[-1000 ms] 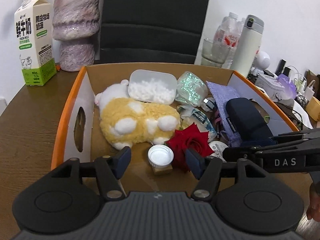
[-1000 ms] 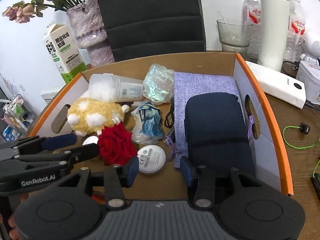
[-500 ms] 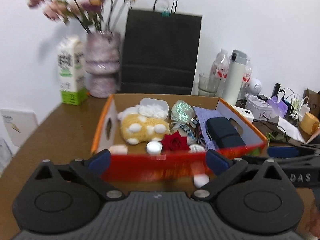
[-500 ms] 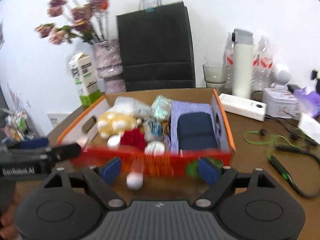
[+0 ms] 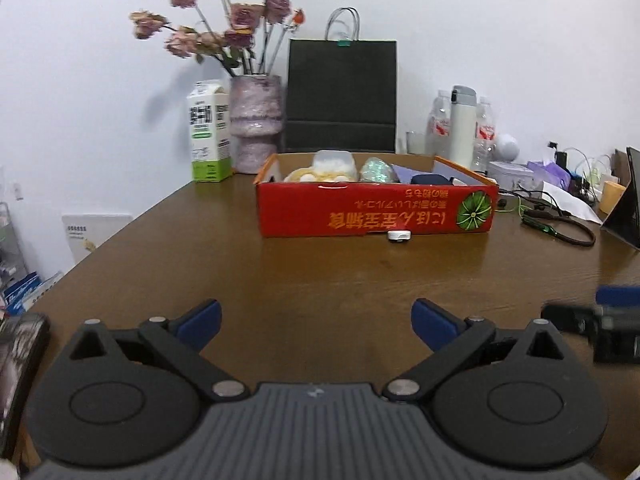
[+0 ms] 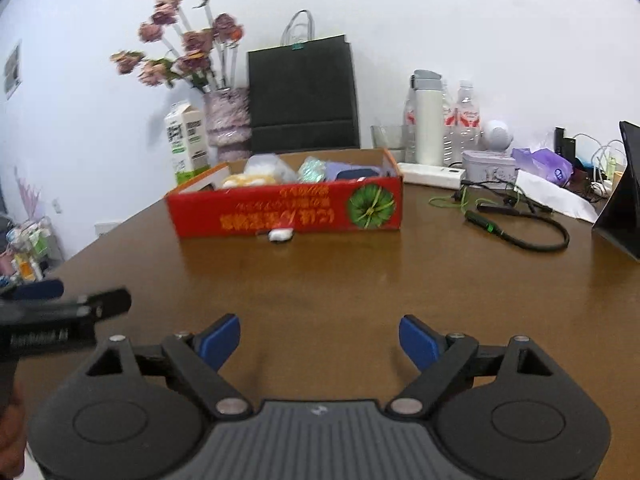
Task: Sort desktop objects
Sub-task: 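Withdraw both open tools from the box back over the table, then grasp the small white earbud case with the right tool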
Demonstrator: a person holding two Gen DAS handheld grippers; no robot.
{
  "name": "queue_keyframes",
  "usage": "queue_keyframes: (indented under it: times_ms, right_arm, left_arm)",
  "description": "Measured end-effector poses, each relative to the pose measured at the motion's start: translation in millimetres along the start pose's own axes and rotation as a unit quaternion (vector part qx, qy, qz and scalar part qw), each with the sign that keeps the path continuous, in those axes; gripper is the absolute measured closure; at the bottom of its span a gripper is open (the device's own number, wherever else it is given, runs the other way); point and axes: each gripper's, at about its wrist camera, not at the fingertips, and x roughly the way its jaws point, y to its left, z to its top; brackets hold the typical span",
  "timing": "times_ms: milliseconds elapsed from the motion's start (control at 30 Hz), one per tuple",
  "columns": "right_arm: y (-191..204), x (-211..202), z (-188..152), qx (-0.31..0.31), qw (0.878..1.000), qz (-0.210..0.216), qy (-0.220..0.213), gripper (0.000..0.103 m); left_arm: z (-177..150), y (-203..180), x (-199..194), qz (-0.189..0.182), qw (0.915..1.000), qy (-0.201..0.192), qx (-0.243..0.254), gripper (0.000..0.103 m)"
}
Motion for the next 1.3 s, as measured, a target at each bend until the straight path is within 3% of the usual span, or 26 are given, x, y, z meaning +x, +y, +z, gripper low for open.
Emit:
queue_keyframes:
  times_ms: [100,233,567,767,967,1167,1300]
  right_arm:
    - [6.0,1.4,-13.8,-0.007,1.000,0.000,0.023,0.008]
    - [11.4,1.9,-14.7,-0.007,1.000,0.009,0.024,0.008]
    - [7.0,11.2,-13.8,-0.001,0.999,-0.010,0.038,0.008]
    - [9.9,22.7,-7.1,-0.001,0.999,0.007,0.045,0.008]
    - [16.4,48.1,15.8,-0.011,0.999,0.022,0.048,0.009]
    - [21.0,95.6,53.0,-0.034,0.998,0.021,0.044,0.012]
    - [23.3,139.1,76.7,-0.049,0.997,0.011,0.054,0.020]
  left_arm:
    - [-6.3,1.3,-0.6,-0.017,0.9997,0.017,-0.004,0.000]
    - [-12.8,-1.5,-2.6,-0.032,0.9992,0.022,-0.011,0.000]
    - [-15.0,-8.5,4.5,-0.030,0.9990,0.033,-0.008,0.000]
    - [-6.3,-5.5,19.8,-0.017,0.9984,0.054,0.002,0.000]
    - [14.1,2.0,43.4,-0.030,0.9975,0.063,-0.009,0.000]
    - [43.0,11.1,89.9,-0.027,0.9981,0.054,0.014,0.001]
    - [57.3,23.6,131.7,-0.029,0.9969,0.070,0.022,0.004]
